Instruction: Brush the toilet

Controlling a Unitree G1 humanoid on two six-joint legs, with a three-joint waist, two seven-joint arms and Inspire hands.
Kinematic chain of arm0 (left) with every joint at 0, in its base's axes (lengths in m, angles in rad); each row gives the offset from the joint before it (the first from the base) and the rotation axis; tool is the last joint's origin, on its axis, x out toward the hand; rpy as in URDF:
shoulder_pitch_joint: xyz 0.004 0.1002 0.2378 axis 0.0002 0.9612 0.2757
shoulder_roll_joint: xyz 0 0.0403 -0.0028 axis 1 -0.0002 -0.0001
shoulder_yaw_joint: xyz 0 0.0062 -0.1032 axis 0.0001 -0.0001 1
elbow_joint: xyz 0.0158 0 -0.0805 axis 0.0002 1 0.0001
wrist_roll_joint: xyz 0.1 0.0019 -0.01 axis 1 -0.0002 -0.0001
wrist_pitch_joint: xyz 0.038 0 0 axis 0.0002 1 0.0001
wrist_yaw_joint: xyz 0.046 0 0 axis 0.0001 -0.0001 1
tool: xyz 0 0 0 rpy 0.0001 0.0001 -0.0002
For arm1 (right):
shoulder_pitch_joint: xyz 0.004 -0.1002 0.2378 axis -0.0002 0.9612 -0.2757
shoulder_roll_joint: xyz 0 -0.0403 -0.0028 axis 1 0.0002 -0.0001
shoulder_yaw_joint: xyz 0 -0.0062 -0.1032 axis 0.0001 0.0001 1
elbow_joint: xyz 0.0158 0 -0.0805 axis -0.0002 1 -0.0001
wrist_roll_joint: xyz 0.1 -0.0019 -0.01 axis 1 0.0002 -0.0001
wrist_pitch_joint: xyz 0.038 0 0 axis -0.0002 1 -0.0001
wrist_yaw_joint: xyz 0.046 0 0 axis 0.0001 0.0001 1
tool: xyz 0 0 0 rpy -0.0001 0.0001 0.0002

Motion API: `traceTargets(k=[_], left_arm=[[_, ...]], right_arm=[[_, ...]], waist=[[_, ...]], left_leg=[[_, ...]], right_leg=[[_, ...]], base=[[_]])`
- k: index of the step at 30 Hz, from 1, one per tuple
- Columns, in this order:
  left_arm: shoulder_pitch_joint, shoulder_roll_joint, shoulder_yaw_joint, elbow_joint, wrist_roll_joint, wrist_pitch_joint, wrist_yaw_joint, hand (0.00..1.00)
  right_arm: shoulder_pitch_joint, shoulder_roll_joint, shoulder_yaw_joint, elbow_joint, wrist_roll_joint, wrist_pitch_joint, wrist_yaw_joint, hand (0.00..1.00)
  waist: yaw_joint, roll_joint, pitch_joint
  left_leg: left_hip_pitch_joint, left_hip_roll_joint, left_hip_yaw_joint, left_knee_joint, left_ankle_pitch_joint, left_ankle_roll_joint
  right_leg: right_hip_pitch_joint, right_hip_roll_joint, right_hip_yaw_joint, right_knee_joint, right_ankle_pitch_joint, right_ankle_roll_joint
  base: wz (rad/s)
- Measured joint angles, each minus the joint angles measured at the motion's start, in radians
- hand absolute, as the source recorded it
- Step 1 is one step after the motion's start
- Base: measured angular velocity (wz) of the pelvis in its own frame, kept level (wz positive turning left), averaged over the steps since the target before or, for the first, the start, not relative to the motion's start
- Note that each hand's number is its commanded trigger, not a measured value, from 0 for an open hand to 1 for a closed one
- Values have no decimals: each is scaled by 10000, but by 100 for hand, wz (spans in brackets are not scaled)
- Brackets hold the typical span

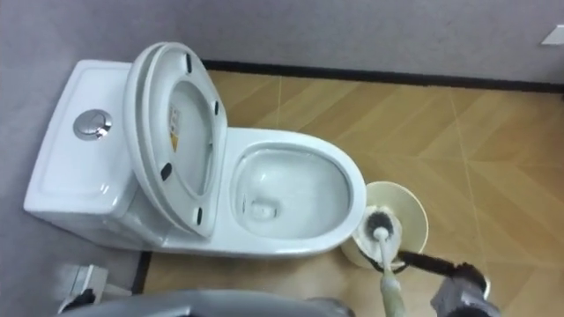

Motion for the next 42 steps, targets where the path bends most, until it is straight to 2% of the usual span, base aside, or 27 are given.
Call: traceTargets(k=[3, 6, 9, 13, 17, 19, 22, 26, 29, 31, 34, 39, 42], left_arm=[[-419, 67, -506, 84, -195, -34, 17, 0], [-891, 215, -968, 247, -425, -135, 33, 0], [-1190, 354, -1452, 242, -822, -215, 54, 0], [-1736, 679, -2291, 233, -1810, -248, 261, 0], [-2317, 731, -2837, 188, -2142, -429, 442, 0], [-2600, 725, -3113, 33, -2169, -515, 472, 0], [-2993, 755, -3435, 24, -2670, -641, 633, 0], [-3154, 756, -3683, 20, -3349, -720, 677, 0], [-3175, 747, -3950, -38, -3675, -703, 678, 0], [-3251, 662, -4123, -142, -3745, -705, 679, 0], [-3310, 641, -4303, -315, -3749, -854, 738, 0], [-3381, 650, -4575, -590, -3739, -906, 836, 0], [-3382, 637, -4738, -605, -3738, -911, 836, 0]], right_arm=[[-562, -167, 334, 290, -502, -25, -149, 0], [-1087, -277, 698, 895, -797, -39, -261, 0], [-1499, -495, 943, 1357, -851, -25, -425, 0], [-2138, -740, 1381, 1840, -868, -134, -571, 0], [-2375, -835, 1734, 2032, -876, -230, -572, 0], [-2605, -978, 2270, 2036, -914, -247, -578, 0], [-2795, -998, 2773, 2051, -1054, -310, -571, 0], [-2852, -997, 2864, 2101, -1056, -345, -537, 0], [-2855, -1060, 3099, 2054, -1004, -325, -545, 0], [-2862, -1062, 3173, 1995, -973, -346, -550, 0], [-3012, -1063, 3268, 1929, -762, -382, -556, 0], [-3154, -1072, 3547, 1594, -415, -428, -531, 0], [-3200, -1073, 3550, 1567, -208, -614, -437, 0]], waist=[[66, 181, -16], [249, 157, 49], [308, 278, 155], [379, 400, 218], [526, 544, 254], [581, 635, 256], [575, 655, 269], [540, 671, 292], [545, 757, 351], [546, 811, 400], [591, 847, 418], [611, 890, 414], [641, 933, 415]], left_leg=[[-926, 50, -128, 486, 21, 80], [-1601, 49, -179, 634, 148, 158], [-2334, 10, -397, 946, 181, 206], [-3480, -71, -402, 949, 558, 274], [-4223, -123, -426, 912, 817, 279], [-4684, -179, -387, 883, 982, 290], [-5164, -215, -337, 925, 1096, 293], [-5555, -215, -300, 944, 1179, 271], [-5874, -174, -317, 1147, 1193, 253], [-6218, -185, -262, 1323, 1194, 255], [-6668, -178, -118, 1482, 1204, 269], [-7080, -215, -68, 1642, 1202, 266], [-7138, -222, -68, 1658, 1203, 262]], right_leg=[[-847, 5, -111, 408, 1, -8], [-1543, -63, -281, 684, 40, -36], [-2237, -90, -365, 1033, 42, -32], [-3540, -239, -365, 1552, 60, -62], [-4466, -313, -297, 1906, 76, -98], [-5095, -413, -227, 2244, 71, -140], [-5730, -556, -244, 2613, 16, -222], [-6196, -582, -235, 2745, -28, -291], [-6469, -587, -221, 2863, -65, -327], [-6871, -726, -232, 3196, -177, -364], [-7456, -749, -101, 3553, -252, -404], [-7977, -888, -36, 3945, -379, -453], [-8043, -892, -18, 3984, -407, -458]], base=[[13], [6], [10], [2], [4], [-2], [0], [1], [3], [0], [-5], [1], [0]])
